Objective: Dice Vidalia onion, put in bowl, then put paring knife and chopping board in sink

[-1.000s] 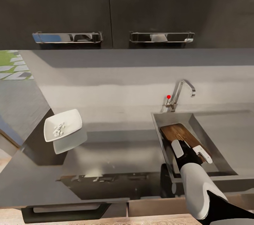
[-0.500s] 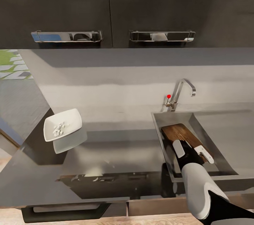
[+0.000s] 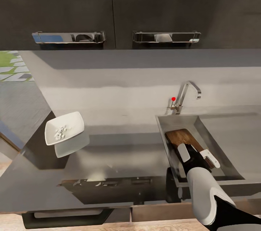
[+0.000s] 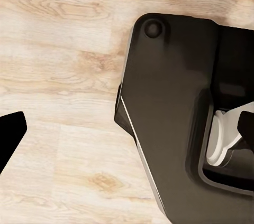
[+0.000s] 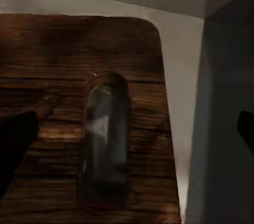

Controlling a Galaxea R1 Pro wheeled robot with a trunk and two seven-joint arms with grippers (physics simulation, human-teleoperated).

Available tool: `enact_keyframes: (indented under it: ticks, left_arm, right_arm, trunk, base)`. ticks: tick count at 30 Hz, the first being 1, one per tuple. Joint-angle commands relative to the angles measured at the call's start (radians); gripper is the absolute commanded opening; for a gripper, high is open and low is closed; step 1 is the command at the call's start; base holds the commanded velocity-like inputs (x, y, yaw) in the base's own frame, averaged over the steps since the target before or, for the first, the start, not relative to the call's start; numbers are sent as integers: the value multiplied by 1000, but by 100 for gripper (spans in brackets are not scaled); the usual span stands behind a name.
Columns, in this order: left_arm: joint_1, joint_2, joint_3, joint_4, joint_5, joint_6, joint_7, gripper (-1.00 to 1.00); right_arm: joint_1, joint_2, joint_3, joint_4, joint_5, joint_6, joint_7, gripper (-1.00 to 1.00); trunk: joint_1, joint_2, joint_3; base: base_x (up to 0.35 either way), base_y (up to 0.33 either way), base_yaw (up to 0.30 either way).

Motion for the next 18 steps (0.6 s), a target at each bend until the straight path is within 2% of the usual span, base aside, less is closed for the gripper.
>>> enact_keyframes:
  ticks: [1,14,17,18]
  left_arm:
    - [1,0,-2,-2,3,-1,2,100]
    - [1,0,-2,-2,3,1,2,100]
    - [1,0,-2,-2,3,0,2,100]
    - [1,0,-2,-2,3,1,2,100]
  right_arm:
    - [-1,1,-3,-1,-3,-1,-1,100]
    - [-1,3,0,-18,-8,2,0,100]
    - [-1,8,6,-83,-8,21,17,100]
    - [-1,11,7,-154,-6,86,42,100]
  trunk:
    - [1,-2,-2]
    - [1,-2,-2]
    - [1,-2,-2]
    - [1,-2,-2]
  base:
    - [0,0,0]
    - [0,0,0]
    - [0,0,0]
    - [0,0,0]
